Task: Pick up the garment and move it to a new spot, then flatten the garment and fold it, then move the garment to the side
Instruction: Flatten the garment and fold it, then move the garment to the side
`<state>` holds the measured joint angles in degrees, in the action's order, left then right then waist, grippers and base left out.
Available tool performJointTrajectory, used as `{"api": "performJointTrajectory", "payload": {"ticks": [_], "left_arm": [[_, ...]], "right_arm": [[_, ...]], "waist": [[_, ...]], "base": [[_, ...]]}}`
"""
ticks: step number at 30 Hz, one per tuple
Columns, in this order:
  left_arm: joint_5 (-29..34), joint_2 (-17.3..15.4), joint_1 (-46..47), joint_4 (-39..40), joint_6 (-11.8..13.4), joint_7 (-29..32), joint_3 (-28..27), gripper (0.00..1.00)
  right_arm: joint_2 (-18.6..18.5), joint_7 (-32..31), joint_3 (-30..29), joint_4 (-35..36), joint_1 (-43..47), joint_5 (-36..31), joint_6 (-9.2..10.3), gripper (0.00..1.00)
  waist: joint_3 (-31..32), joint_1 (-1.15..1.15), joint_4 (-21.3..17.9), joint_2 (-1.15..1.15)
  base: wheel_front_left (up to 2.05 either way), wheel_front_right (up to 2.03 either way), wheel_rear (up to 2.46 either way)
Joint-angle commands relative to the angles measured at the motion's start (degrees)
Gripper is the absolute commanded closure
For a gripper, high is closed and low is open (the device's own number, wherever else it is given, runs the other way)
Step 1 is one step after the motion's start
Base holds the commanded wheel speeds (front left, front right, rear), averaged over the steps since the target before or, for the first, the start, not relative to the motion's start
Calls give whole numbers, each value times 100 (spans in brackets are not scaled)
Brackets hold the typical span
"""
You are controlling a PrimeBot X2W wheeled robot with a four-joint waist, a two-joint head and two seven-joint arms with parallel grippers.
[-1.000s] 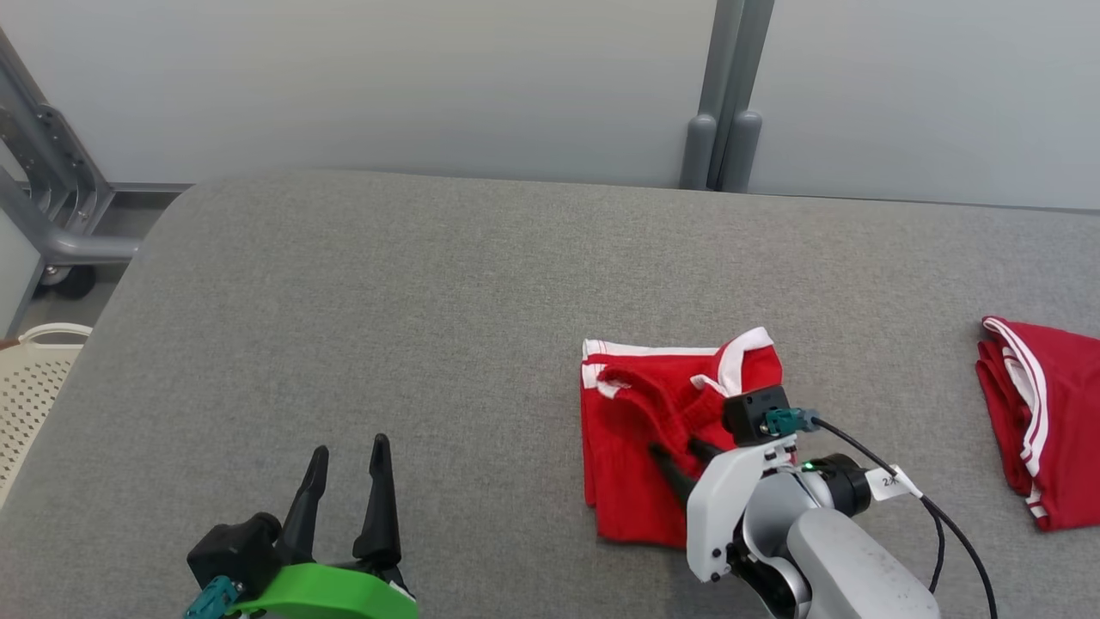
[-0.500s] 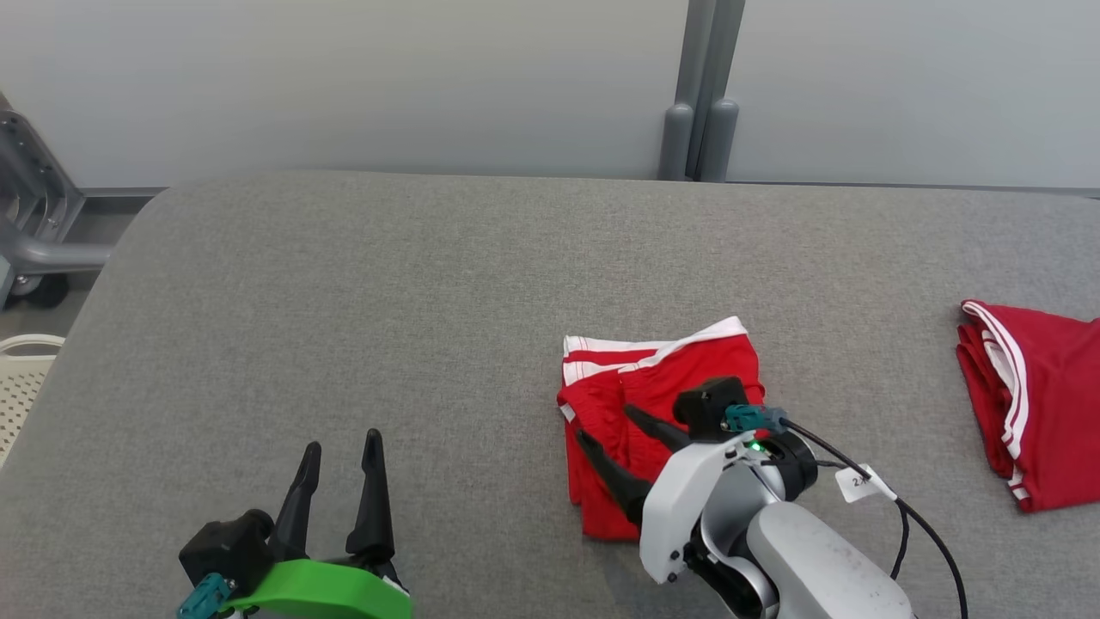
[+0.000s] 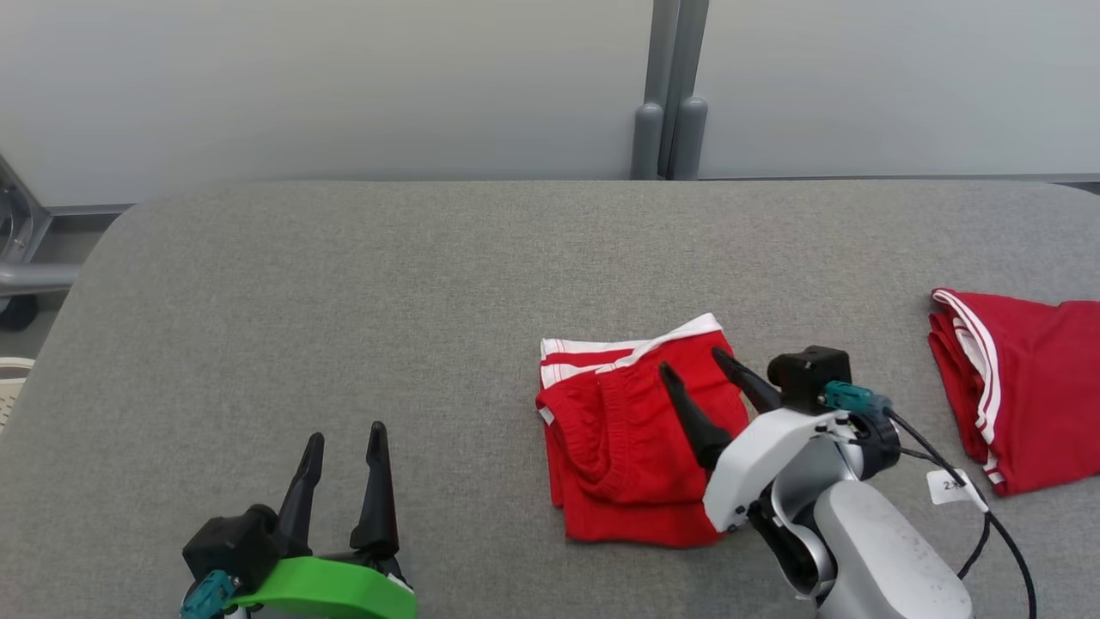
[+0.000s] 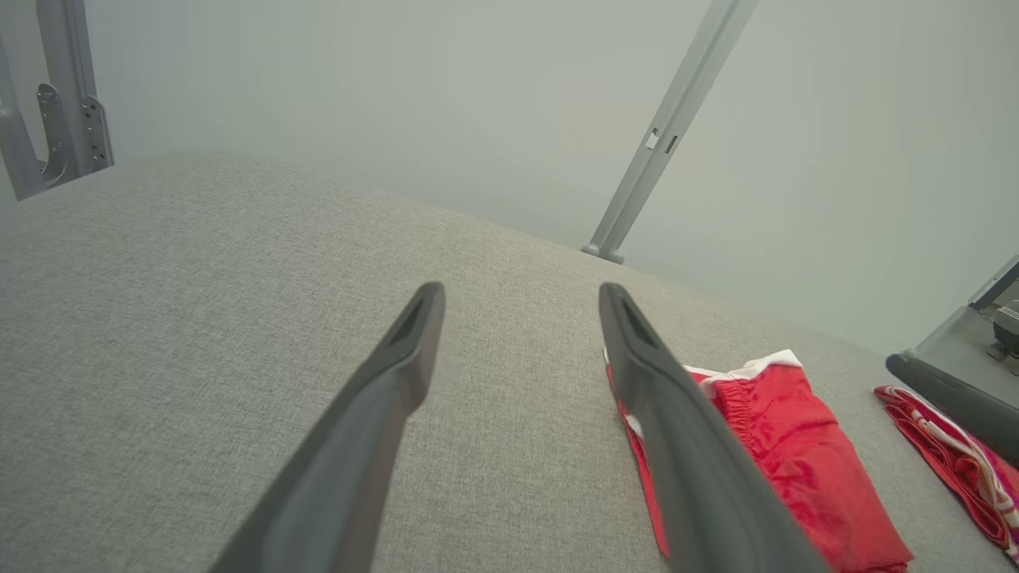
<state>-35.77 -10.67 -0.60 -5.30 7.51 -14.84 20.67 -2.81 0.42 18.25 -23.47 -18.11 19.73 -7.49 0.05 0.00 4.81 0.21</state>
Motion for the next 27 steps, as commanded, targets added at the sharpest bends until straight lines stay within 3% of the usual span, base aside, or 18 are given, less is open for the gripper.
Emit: {"api": "performJointTrajectory", "payload": {"ticks": [1, 14, 27], "left_arm": [[24, -37, 39, 28, 11, -8, 14, 0], [72, -32, -70, 69, 55, 48, 160, 0], [84, -37, -3, 44, 36, 87, 263, 0]], "right_arm": [[-20, 10, -64, 21, 101, -71, 0, 0], [-18, -421, -1456, 290, 632, -694, 0, 0], [-58, -1239, -1637, -28, 320, -355, 0, 0]], "waist": [[9, 0, -22, -21], [71, 0, -98, -21], [-61, 0, 219, -21]], "base": [[0, 0, 0], [0, 0, 0], [0, 0, 0]]}}
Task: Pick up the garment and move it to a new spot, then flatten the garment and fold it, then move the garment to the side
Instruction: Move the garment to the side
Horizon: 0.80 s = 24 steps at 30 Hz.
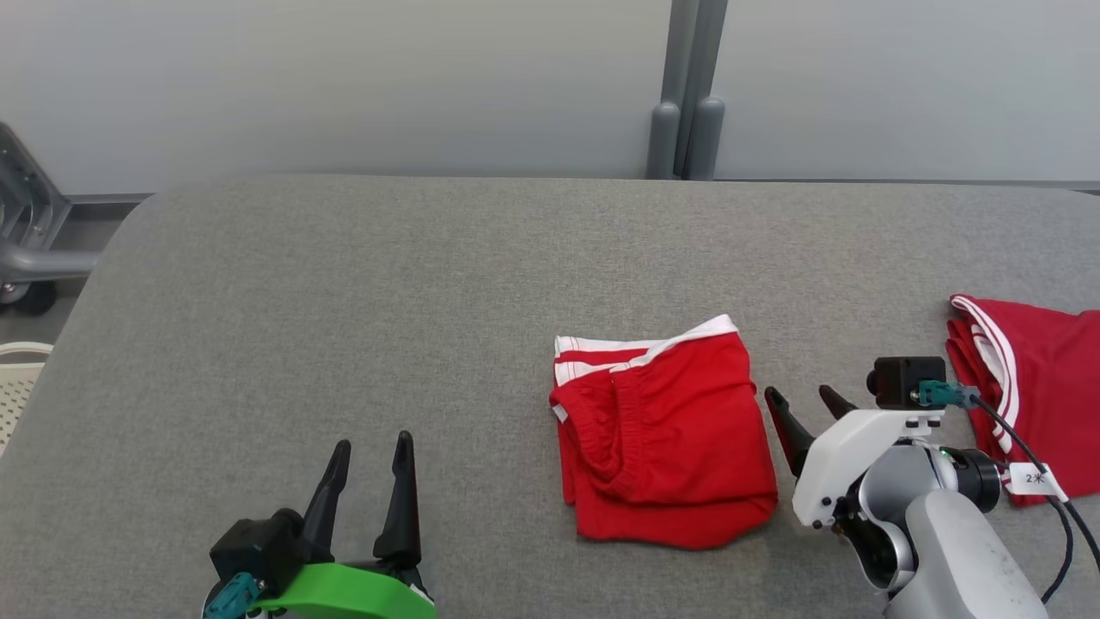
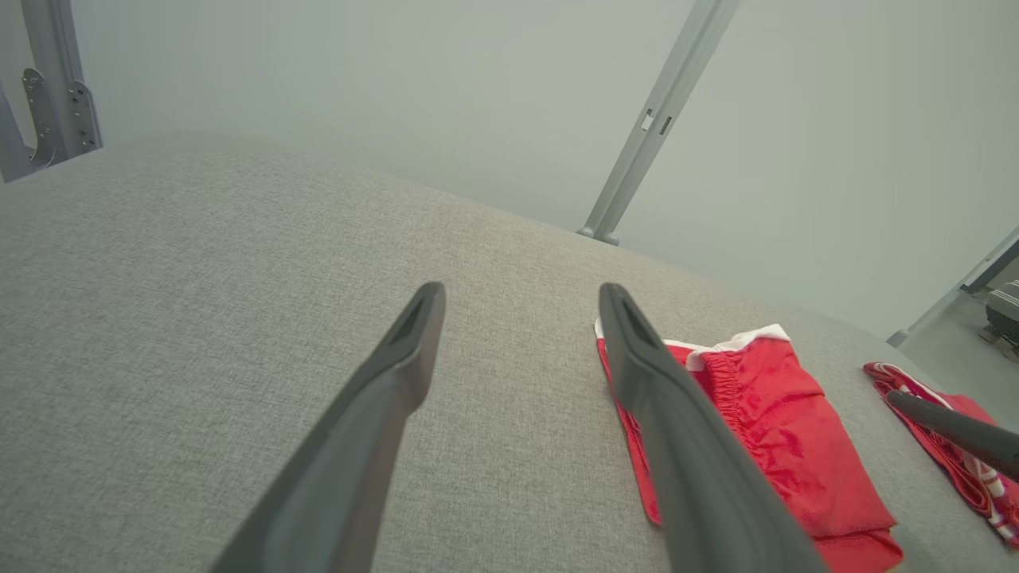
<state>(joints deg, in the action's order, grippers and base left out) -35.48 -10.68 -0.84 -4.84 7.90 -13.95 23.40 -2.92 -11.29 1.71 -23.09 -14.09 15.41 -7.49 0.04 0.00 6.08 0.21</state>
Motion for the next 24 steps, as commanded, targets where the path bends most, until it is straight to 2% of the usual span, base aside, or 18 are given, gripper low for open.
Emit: {"api": "performJointTrajectory", "payload": {"ticks": [1, 13, 21, 22, 23, 24], "left_arm": [[60, -38, 36, 2, -4, 0, -5, 0], [51, -46, 166, 4, -17, -3, 1, 0], [35, -20, 217, -26, -29, -32, -2, 0], [31, -21, 219, -26, -32, -31, -7, 0], [28, -22, 219, -26, -27, -33, -12, 0], [27, -22, 219, -26, -23, -38, -18, 0]], "right_arm": [[-68, -137, 36, -135, -143, 131, 0, 0], [-269, -721, 53, -1056, -698, 779, 0, 0], [-269, -1016, 86, -1597, -987, 1232, 0, 0], [-264, -1039, 110, -1634, -1014, 1290, 0, 13], [-261, -1048, 132, -1674, -1041, 1340, 0, 31], [-261, -1055, 163, -1707, -1065, 1379, 0, 62]], "waist": [[-83, 0, 128, -21], [-288, 0, 483, -21], [-376, 0, 592, -21], [-383, 0, 593, -21], [-391, 0, 591, -21], [-396, 0, 587, -21]], "base": [[0, 0, 0], [0, 0, 0], [0, 0, 0], [0, 0, 0], [0, 0, 0], [0, 0, 0]]}}
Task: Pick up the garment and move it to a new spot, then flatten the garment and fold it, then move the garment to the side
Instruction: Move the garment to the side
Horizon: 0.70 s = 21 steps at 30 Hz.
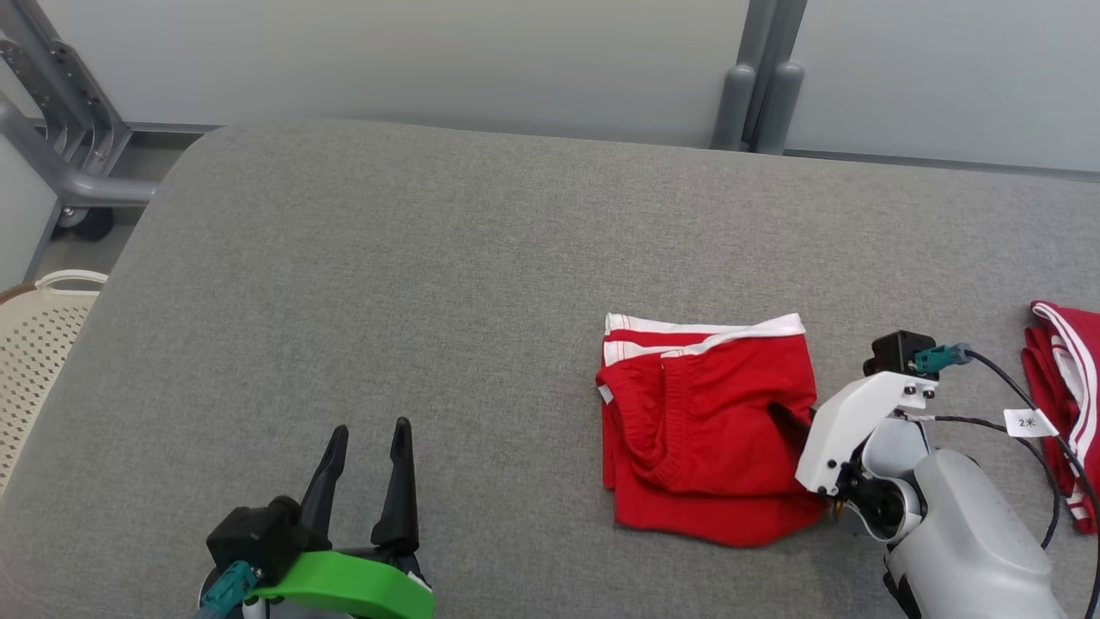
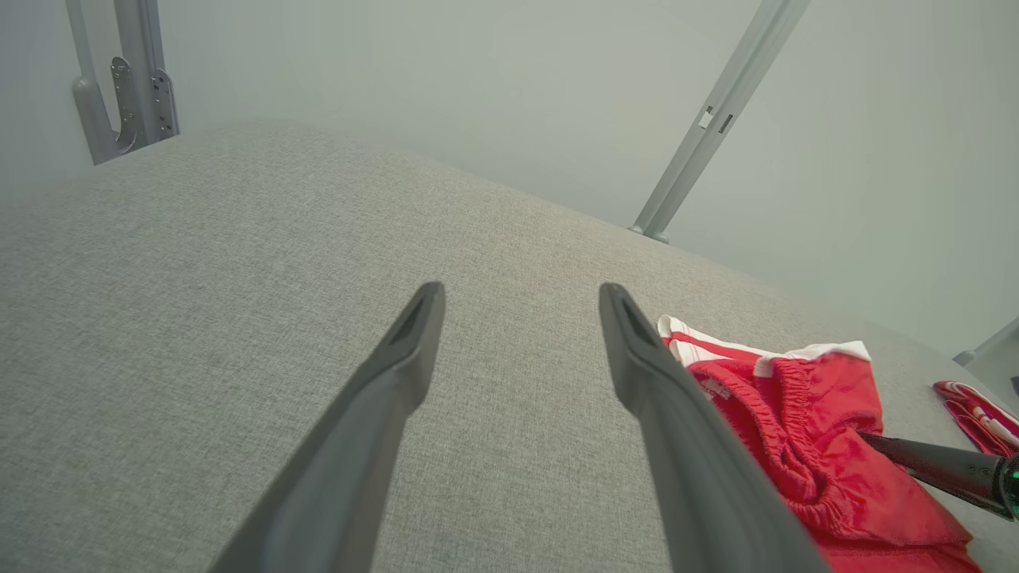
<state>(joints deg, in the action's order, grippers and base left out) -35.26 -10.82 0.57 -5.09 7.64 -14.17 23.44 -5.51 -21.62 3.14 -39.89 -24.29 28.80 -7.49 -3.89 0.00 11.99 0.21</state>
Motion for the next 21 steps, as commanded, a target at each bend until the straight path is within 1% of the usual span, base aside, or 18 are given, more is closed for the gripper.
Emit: {"api": "performJointTrajectory", "payload": {"ticks": [1, 3, 7, 12, 17, 21], "left_arm": [[7, -8, 81, 0, 7, -21, -28, 0], [14, -5, 94, -2, 10, -32, -34, 0], [54, -2, 118, 37, -5, -50, -33, 0], [78, 0, 119, 72, -19, -50, -24, 0], [91, 13, 124, 97, -22, -54, -2, 0], [110, 24, 132, 135, -22, -58, 21, 0]], "right_arm": [[0, -31, 55, -52, -68, 82, 0, 75], [4, -42, 111, -98, -104, 159, 0, 100], [-47, 52, 250, -106, -192, 240, 0, 100], [-183, 95, 488, 16, -237, 297, 0, 100], [-434, 65, 727, 215, -274, 271, 0, 100], [-622, 37, 793, 411, -327, 262, 0, 100]], "waist": [[-9, 0, -12, -21], [-19, 0, -40, -21], [-42, 0, -148, -21], [-62, 0, -385, -21], [-67, 0, -718, -21], [-78, 0, -1050, -21]], "base": [[0, 0, 0], [0, 0, 0], [0, 0, 0], [0, 0, 0], [0, 0, 0], [0, 0, 0]]}}
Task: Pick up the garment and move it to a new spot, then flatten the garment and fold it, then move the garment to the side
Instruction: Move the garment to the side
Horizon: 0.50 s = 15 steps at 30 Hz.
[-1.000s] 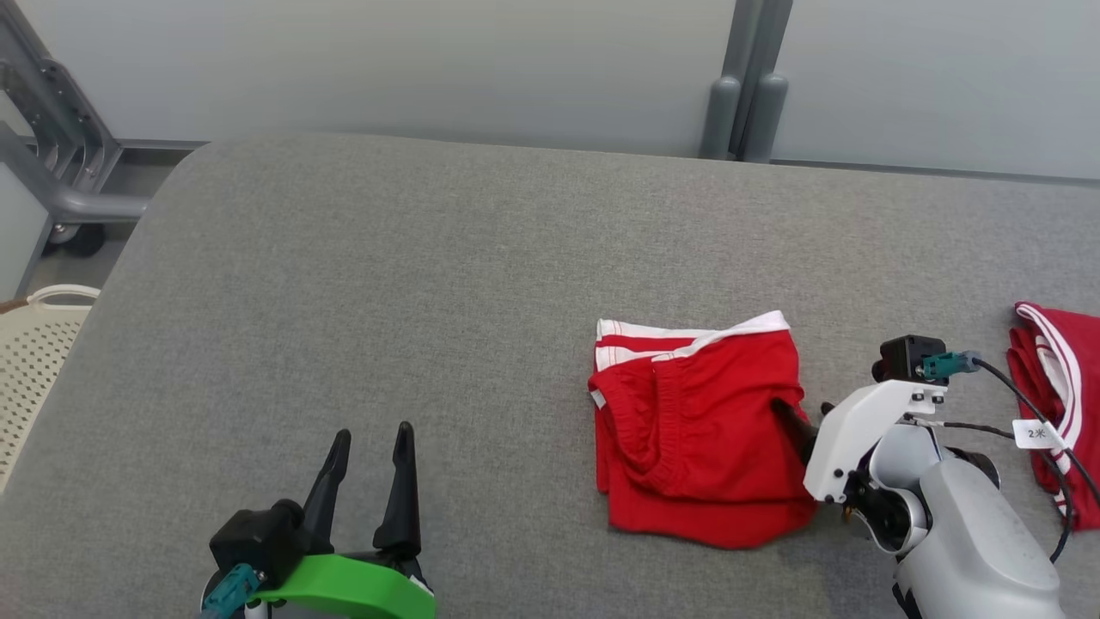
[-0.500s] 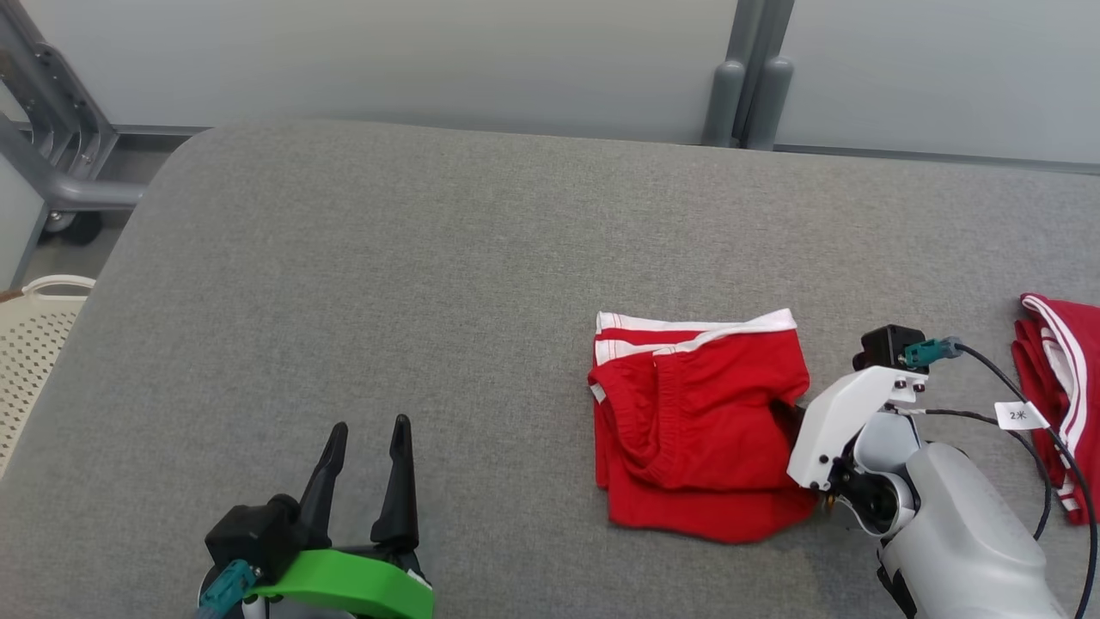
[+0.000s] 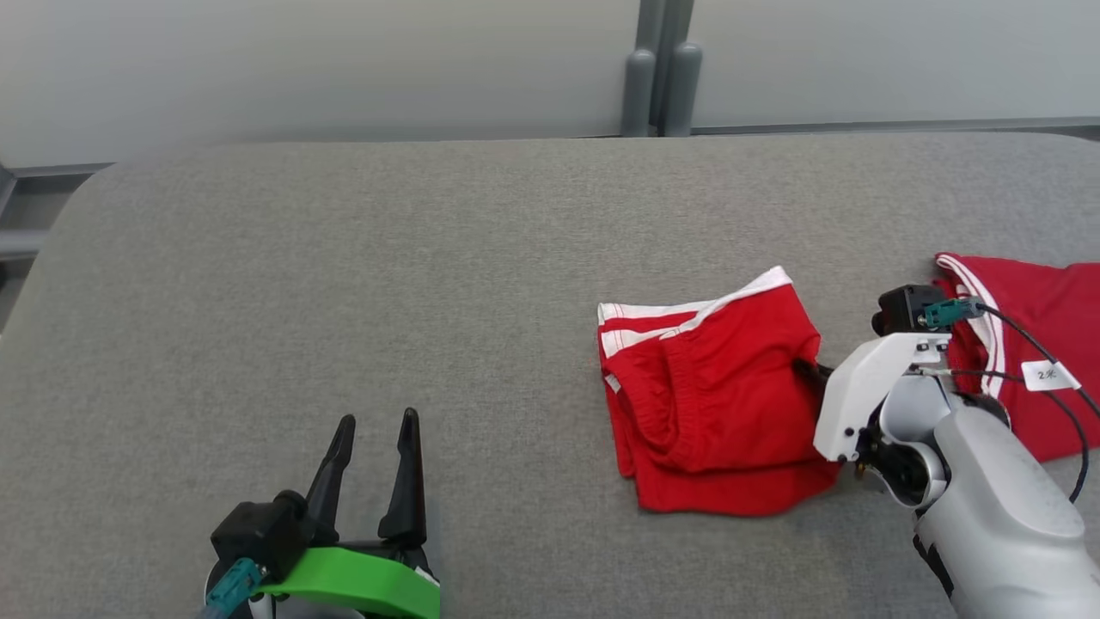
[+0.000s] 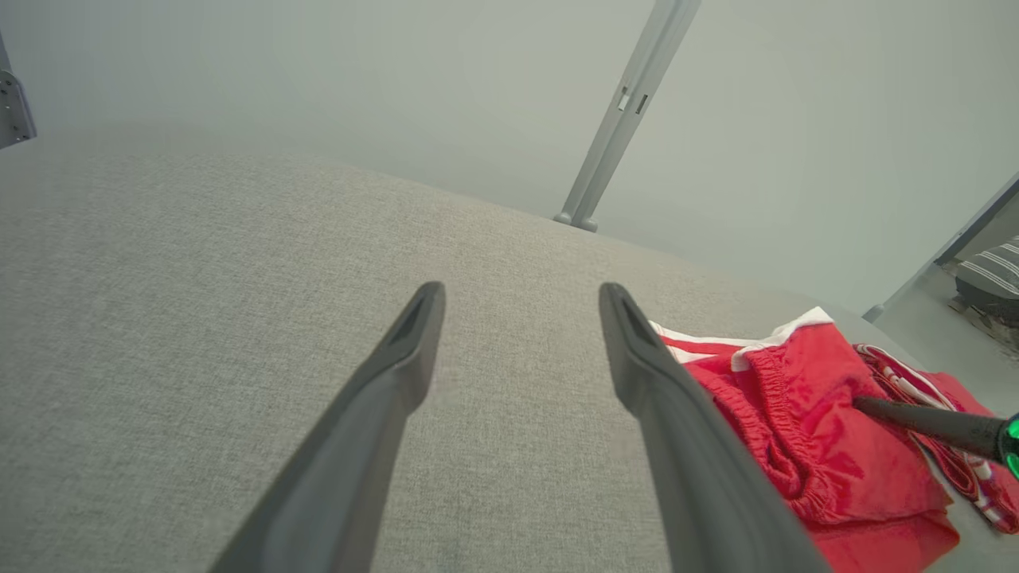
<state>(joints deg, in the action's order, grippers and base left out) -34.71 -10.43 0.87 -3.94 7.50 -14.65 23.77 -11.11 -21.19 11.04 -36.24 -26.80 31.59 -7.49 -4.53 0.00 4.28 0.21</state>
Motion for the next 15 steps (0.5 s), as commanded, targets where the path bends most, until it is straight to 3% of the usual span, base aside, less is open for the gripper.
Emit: {"api": "performJointTrajectory", "payload": {"ticks": [1, 15], "left_arm": [[63, -13, 110, 25, -9, -10, -9, 0], [209, -5, 413, 81, -78, 5, 133, 0]], "right_arm": [[-101, -17, 22, 98, -84, -27, 0, 100], [-378, -230, 27, 738, -403, -203, 0, 100]], "waist": [[-20, 0, -373, -21], [-376, 0, -1542, -21]], "base": [[0, 0, 0], [0, 0, 0]]}}
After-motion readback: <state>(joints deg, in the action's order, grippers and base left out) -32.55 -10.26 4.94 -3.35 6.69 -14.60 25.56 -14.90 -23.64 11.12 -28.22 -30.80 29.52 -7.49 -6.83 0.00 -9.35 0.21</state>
